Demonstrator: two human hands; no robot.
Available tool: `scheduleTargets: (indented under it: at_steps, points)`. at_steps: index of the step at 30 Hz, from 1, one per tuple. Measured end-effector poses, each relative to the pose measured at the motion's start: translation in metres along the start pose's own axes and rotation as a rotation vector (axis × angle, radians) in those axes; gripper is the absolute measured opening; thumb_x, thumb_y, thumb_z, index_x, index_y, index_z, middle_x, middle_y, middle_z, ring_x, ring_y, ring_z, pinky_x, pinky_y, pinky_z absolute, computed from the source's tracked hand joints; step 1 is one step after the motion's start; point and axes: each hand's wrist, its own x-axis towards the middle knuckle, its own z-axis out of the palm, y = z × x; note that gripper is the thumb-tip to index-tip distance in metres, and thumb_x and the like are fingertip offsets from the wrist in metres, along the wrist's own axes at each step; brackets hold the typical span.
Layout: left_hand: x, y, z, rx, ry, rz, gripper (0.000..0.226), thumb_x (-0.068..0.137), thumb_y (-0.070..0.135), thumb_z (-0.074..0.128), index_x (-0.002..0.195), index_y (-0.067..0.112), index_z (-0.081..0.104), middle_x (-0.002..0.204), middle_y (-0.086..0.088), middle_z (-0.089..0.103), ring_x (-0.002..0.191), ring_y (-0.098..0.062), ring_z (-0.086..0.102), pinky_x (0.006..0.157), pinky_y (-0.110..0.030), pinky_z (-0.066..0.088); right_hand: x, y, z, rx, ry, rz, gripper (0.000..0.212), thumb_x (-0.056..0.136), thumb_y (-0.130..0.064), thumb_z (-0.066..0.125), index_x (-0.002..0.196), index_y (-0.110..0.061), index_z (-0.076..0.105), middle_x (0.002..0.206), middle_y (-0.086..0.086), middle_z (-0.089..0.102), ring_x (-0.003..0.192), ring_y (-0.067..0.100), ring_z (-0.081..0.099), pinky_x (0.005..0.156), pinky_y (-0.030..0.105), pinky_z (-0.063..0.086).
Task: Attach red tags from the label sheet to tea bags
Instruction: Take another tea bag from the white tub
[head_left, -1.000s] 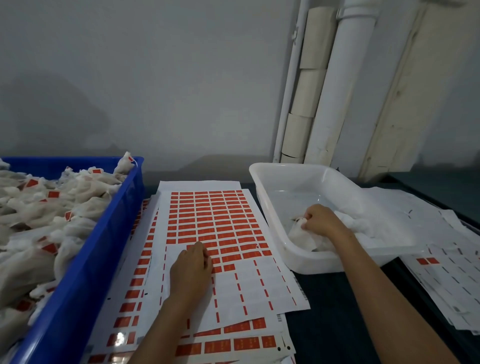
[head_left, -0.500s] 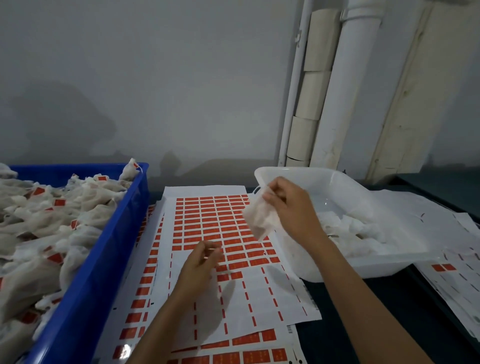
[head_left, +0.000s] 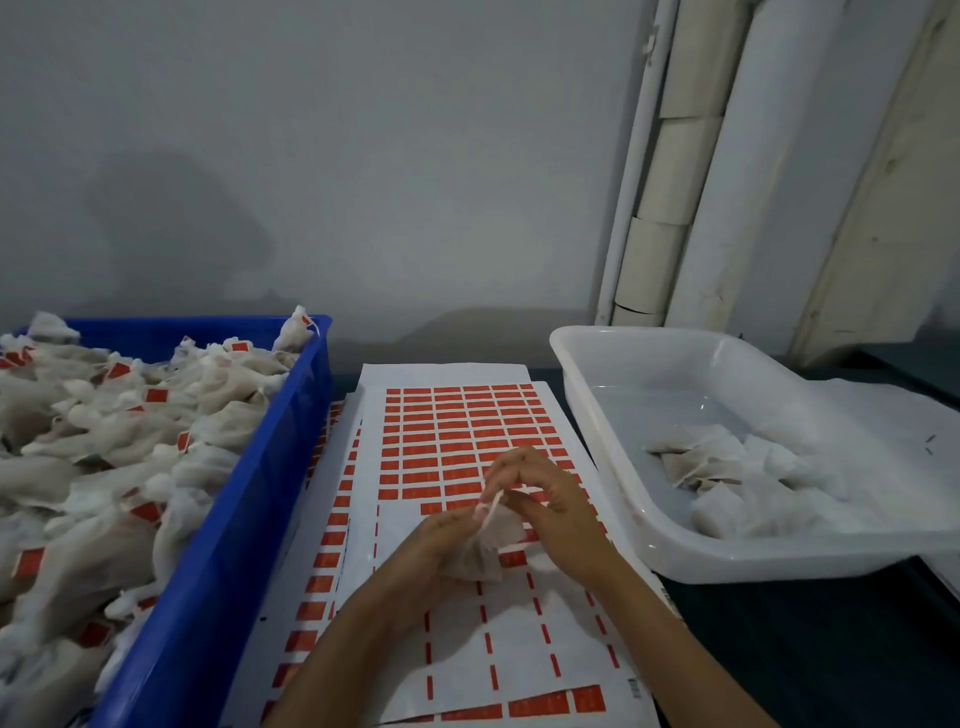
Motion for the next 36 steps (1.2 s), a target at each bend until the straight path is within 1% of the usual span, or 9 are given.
scheduleTargets:
  at_steps: [2, 6, 11, 14, 20, 22, 26, 32, 36]
  points:
    - [-0.009, -0.001, -0.002, -0.014, 0.022, 0.048, 0.029, 0.074, 0.049, 0.055, 0.092, 0.029, 0.066, 0.087, 0.011, 0.07, 0.081, -0.011, 0.067, 0.06, -0.012, 0.049, -0.003, 0.005, 0.002, 0.002, 0.041, -0.002, 0.031, 0.09, -0.002, 0.051, 0.081, -0.03, 0.06, 0.1, -0.011, 0.058, 0.1, 0.007, 0.055, 0.09, 0.011, 0.044]
    - [-0.004, -0.001, 0.001, -0.015, 0.052, 0.015, 0.015, 0.084, 0.034, 0.057, 0.095, 0.025, 0.062, 0.092, 0.005, 0.069, 0.08, -0.012, 0.064, 0.057, -0.011, 0.047, -0.008, 0.009, 0.007, 0.054, 0.184, 0.013, 0.037, 0.088, 0.003, 0.052, 0.074, -0.029, 0.062, 0.091, -0.005, 0.06, 0.092, 0.014, 0.06, 0.088, 0.023, 0.052]
    - [0.0, -0.006, 0.007, -0.21, -0.047, -0.005, 0.045, 0.072, 0.037, 0.064, 0.113, 0.02, 0.056, 0.112, -0.002, 0.067, 0.098, -0.02, 0.066, 0.079, -0.029, 0.055, -0.015, 0.004, 0.007, 0.172, 0.127, 0.034, 0.037, 0.09, 0.004, 0.047, 0.076, -0.025, 0.065, 0.084, -0.011, 0.066, 0.086, 0.013, 0.065, 0.067, 0.02, 0.055]
    - [0.003, -0.01, 0.005, -0.29, -0.034, 0.005, 0.052, 0.073, 0.044, 0.065, 0.119, 0.023, 0.051, 0.122, -0.005, 0.06, 0.109, -0.027, 0.059, 0.091, -0.042, 0.051, -0.016, 0.004, 0.004, 0.179, 0.141, 0.058, 0.037, 0.09, 0.005, 0.046, 0.078, -0.025, 0.065, 0.085, -0.019, 0.068, 0.088, 0.004, 0.064, 0.068, 0.012, 0.052]
    - [0.001, -0.014, 0.002, -0.115, 0.259, 0.188, 0.035, 0.065, 0.035, 0.073, 0.098, 0.031, 0.061, 0.094, 0.014, 0.067, 0.087, -0.018, 0.065, 0.061, -0.019, 0.054, -0.015, 0.016, 0.007, 0.148, 0.147, 0.132, 0.024, 0.092, -0.007, 0.048, 0.089, -0.027, 0.06, 0.091, -0.015, 0.066, 0.093, 0.006, 0.061, 0.082, 0.019, 0.052]
    - [0.001, -0.015, 0.003, -0.048, 0.378, 0.201, 0.04, 0.069, 0.025, 0.076, 0.103, 0.031, 0.056, 0.099, 0.015, 0.062, 0.09, -0.017, 0.062, 0.063, -0.022, 0.057, -0.015, 0.021, 0.008, 0.214, 0.148, 0.228, 0.013, 0.094, -0.021, 0.046, 0.098, -0.028, 0.056, 0.096, -0.015, 0.064, 0.094, 0.007, 0.062, 0.081, 0.021, 0.053]
    - [0.003, -0.016, 0.002, 0.036, 0.494, 0.196, 0.048, 0.071, 0.024, 0.077, 0.109, 0.035, 0.05, 0.109, 0.014, 0.057, 0.094, -0.016, 0.059, 0.074, -0.031, 0.058, -0.02, 0.023, 0.012, 0.322, 0.067, 0.363, 0.026, 0.08, -0.051, 0.043, 0.091, -0.034, 0.059, 0.092, -0.021, 0.066, 0.089, 0.002, 0.064, 0.067, 0.015, 0.053]
    - [-0.002, -0.011, 0.003, 0.093, 0.451, 0.224, 0.046, 0.064, 0.043, 0.077, 0.102, 0.038, 0.053, 0.11, 0.018, 0.056, 0.097, -0.012, 0.057, 0.079, -0.028, 0.054, -0.022, 0.029, 0.017, 0.252, 0.091, 0.293, 0.013, 0.089, -0.03, 0.053, 0.079, -0.026, 0.061, 0.078, -0.004, 0.064, 0.077, 0.014, 0.063, 0.071, 0.02, 0.055]
    - [-0.001, -0.011, 0.004, 0.217, 0.437, 0.217, 0.032, 0.067, 0.044, 0.073, 0.09, 0.031, 0.056, 0.093, 0.016, 0.06, 0.084, -0.01, 0.06, 0.066, -0.012, 0.047, -0.024, 0.029, 0.017, 0.202, 0.074, 0.228, 0.016, 0.088, -0.03, 0.052, 0.078, -0.025, 0.063, 0.074, -0.004, 0.065, 0.074, 0.014, 0.063, 0.067, 0.015, 0.053]
